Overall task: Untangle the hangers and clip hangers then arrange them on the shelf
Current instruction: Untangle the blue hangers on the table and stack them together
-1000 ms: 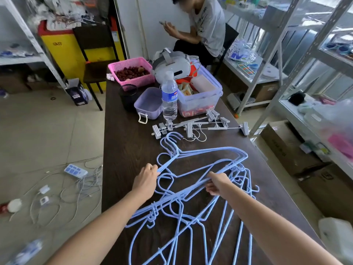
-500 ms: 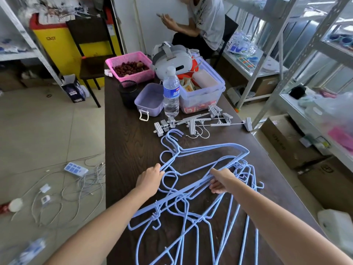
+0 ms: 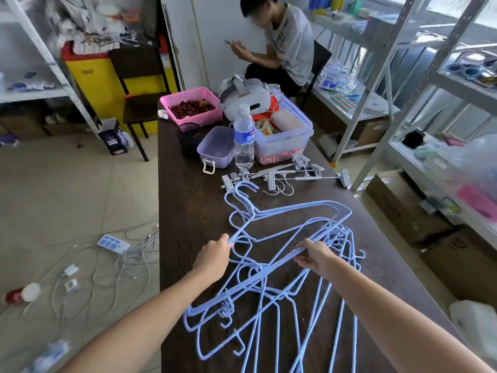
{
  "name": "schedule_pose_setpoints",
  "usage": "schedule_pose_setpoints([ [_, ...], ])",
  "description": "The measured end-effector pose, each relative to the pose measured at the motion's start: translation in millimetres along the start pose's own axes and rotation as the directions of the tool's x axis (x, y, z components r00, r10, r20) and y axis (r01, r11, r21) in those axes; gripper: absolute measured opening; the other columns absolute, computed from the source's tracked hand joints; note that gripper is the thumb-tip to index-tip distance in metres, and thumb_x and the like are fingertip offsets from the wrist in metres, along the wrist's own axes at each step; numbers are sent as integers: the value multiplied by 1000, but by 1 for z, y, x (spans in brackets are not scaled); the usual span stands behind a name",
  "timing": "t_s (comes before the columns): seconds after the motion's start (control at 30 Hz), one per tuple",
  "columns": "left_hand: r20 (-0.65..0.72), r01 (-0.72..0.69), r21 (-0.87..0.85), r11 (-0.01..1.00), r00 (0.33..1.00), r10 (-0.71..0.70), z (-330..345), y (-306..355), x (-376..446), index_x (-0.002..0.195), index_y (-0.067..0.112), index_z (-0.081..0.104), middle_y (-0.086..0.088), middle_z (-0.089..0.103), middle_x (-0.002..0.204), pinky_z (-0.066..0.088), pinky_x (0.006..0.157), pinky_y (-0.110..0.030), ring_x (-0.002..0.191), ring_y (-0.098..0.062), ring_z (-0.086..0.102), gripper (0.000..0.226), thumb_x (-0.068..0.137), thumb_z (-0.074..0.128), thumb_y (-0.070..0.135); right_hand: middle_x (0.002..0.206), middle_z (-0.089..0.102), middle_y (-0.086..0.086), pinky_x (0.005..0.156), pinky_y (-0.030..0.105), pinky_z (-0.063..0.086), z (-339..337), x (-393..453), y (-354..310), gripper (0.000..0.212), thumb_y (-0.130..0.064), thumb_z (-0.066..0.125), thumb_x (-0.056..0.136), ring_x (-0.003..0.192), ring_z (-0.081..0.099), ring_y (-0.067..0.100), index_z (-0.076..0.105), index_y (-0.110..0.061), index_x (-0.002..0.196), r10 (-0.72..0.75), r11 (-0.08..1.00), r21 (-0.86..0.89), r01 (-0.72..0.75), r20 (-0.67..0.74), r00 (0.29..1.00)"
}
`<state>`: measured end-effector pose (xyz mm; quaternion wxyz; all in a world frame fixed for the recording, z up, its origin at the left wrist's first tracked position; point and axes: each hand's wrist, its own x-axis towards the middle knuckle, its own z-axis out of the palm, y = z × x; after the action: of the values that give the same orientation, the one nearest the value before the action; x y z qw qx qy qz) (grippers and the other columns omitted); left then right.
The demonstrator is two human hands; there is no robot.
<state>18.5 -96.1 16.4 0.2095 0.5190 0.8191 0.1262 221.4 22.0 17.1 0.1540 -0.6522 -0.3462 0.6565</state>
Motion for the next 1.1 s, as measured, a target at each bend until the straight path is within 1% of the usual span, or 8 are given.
schedule_pose_setpoints([
  [0.1,-8,0,-2,1000,1000,0,4,5,-13,100,9,49,-14,64,87,37,61,-34,86,-35,64,24,100,32,26,32,54,7,29,14,44,-9,-11,5,30,-3,41,94,21,49,9,50,-1,66,-27,999,17,27,-8,1000],
  [0.2,-3,17,36,999,1000,-17,12,10,-24,114,8,50,-17,68,103,42,68,-37,97,-36,64,31,100,30,28,45,53,13,29,17,46,-15,-16,11,28,0,40,93,21,48,9,49,0,66,-26,1000,18,26,-14,1000],
  [0.43,27,15,238,971,999,-22,25,7,-33,111,11,52,-7,60,118,47,85,-38,110,-26,57,32,100,30,30,51,51,15,27,18,45,-15,-14,24,28,1,39,92,20,49,12,47,-1,66,20,1000,6,-20,-20,1000],
  [0.67,32,44,84,996,998,-46,34,15,-36,104,8,51,-11,64,113,46,80,-39,102,-32,61,27,98,34,28,52,57,14,29,16,45,-26,-11,25,26,0,40,94,24,53,10,49,-3,69,-32,999,12,32,-6,999],
  [0.77,8,60,26,998,998,-60,33,21,-38,104,6,51,-15,66,108,46,78,-42,99,-36,61,28,98,33,26,41,60,7,29,15,44,-32,-16,17,28,-1,39,95,24,53,10,50,-4,69,-82,996,-16,82,4,997],
  [0.87,-23,72,-11,997,997,-73,31,26,-38,103,5,55,-18,67,105,46,77,-42,98,-37,62,30,97,36,27,52,61,10,30,15,45,-33,-20,12,30,-5,39,96,30,57,11,51,-6,69,-103,994,-29,104,21,994],
  [0.97,-13,112,-63,992,994,-113,30,28,-39,100,3,59,-20,68,103,46,78,-41,98,-37,61,35,97,38,31,68,58,13,38,20,53,-28,-22,11,30,-16,40,99,56,60,20,49,-8,72,-109,992,68,107,39,993],
  [1.1,70,200,-231,952,979,-189,32,31,-42,99,1,62,-24,67,101,48,76,-38,95,-39,62,35,95,44,30,65,55,12,43,28,55,-12,-25,17,30,-29,41,99,52,60,22,44,-10,76,-7,907,418,-38,106,994],
])
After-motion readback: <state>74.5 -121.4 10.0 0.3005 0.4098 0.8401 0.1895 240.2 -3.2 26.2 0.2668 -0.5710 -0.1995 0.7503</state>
